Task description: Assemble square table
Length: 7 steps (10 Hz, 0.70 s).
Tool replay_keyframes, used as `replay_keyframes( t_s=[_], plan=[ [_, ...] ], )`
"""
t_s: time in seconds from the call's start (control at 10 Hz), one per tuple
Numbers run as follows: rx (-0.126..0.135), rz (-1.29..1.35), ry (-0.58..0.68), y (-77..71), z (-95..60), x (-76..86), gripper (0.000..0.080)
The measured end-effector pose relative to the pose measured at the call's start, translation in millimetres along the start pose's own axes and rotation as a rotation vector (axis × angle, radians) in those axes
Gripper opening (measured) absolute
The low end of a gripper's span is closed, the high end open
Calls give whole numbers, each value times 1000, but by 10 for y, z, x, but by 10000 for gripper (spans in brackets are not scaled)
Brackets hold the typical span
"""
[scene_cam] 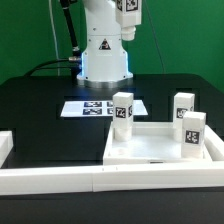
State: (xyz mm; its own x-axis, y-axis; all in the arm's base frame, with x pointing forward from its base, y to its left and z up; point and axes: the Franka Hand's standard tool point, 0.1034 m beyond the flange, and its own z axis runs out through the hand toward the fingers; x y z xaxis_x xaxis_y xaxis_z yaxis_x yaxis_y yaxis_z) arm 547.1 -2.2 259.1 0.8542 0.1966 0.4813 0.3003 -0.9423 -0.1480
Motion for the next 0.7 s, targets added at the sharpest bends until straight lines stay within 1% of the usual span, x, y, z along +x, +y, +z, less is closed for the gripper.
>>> replay_keyframes(
  t_s=[0.1,0.3,0.4,0.6,0.7],
  plan=[
    [-6,-6,0,62,-13,-22,288],
    [-6,-5,-2,80,-14,-37,288],
    [2,-8,-7,59,-5,-47,288],
    [-1,-23,-12,-31,55,-39,288],
    [-2,-19,-14,-5,58,-53,288]
  ],
)
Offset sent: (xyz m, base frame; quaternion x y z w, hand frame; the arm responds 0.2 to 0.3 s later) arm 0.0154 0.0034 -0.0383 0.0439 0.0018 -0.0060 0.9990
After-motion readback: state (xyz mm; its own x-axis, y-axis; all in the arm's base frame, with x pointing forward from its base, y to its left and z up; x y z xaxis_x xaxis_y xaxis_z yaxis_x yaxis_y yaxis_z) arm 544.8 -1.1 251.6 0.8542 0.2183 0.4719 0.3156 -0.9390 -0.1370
